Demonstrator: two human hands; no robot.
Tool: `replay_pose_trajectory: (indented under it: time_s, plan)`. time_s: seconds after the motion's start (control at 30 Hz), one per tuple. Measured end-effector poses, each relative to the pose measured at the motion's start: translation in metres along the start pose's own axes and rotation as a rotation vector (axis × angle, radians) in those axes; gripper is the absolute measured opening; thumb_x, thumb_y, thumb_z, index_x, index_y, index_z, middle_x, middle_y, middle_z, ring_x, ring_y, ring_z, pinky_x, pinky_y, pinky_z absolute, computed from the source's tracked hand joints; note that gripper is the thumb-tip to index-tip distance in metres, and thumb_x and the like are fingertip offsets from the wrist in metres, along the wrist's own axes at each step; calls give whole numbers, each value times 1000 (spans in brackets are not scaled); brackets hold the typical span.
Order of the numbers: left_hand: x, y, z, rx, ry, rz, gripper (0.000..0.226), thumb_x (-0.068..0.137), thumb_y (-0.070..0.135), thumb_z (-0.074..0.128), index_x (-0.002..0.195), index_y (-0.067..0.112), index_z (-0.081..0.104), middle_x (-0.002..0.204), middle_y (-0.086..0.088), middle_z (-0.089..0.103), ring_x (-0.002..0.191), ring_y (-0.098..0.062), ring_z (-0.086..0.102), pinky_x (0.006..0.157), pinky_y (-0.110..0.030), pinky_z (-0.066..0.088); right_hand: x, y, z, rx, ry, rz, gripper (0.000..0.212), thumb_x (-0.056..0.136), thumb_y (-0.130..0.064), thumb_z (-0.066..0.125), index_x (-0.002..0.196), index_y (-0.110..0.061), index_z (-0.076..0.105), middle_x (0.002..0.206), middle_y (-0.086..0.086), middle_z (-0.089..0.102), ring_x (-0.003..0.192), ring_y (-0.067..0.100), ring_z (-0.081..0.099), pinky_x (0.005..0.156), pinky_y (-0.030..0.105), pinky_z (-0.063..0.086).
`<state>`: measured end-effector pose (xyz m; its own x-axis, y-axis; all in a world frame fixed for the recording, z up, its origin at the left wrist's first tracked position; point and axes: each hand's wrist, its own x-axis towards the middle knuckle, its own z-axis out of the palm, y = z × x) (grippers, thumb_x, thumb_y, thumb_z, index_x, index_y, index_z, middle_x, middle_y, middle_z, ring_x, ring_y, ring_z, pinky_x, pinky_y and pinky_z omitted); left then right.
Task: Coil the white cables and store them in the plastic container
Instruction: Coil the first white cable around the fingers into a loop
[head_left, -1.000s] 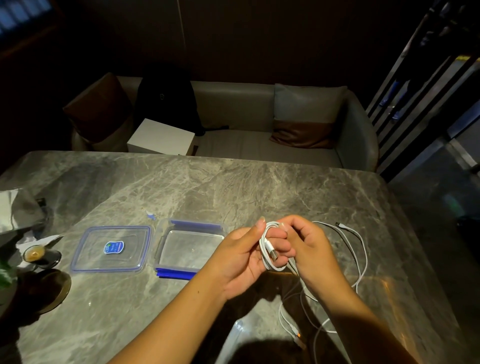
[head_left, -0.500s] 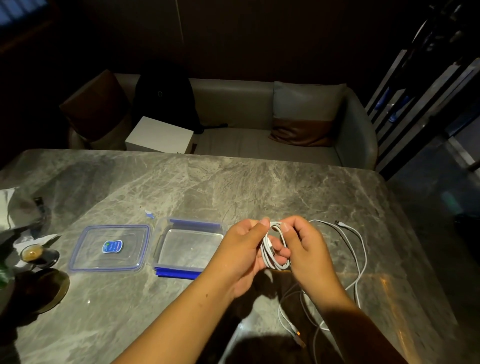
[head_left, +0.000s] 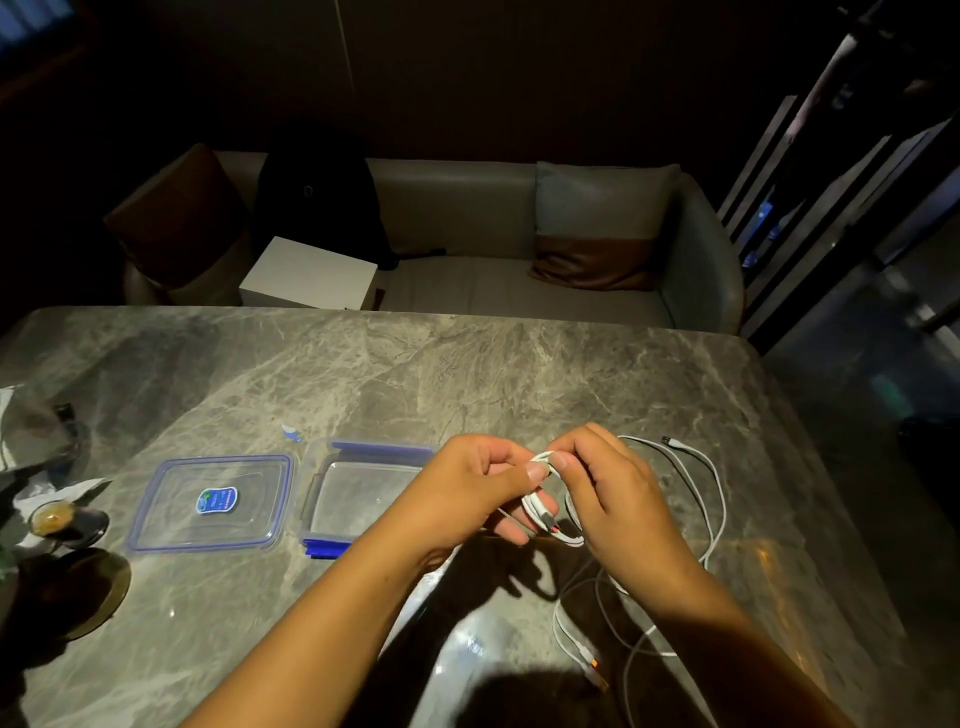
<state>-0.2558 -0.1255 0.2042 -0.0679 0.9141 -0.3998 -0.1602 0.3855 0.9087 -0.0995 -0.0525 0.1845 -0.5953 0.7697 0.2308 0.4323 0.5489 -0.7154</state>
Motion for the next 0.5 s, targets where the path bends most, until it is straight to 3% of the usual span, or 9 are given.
replay_pose_trajectory:
  time_s: [0.13,0.27,0.5]
  plan:
    - [0,-5,7,-104,57,2,14,94,12,62,94,0,69,81,-18,73,66,-19,70,55,-22,54,-1,-2,-1,-52,40,-65,16,97,-21,53,89,-18,67,85,-10,58,75,5,57,66,19,45]
    - [-3,-8,5,-55,74,9,14,94,12,63,92,-1,68,80,-20,73,67,-23,70,54,-26,56,2,0,-9,-119,112,-74,14,98,-20,56,91,-18,67,85,-9,60,73,8,58,64,30,49]
    - [-4,-6,7,14,99,55,14,95,6,60,97,-4,70,78,-20,72,58,-15,67,53,-22,52,14,0,-20,-133,151,-40,13,97,-20,58,88,-18,67,80,-8,62,72,10,59,65,33,49]
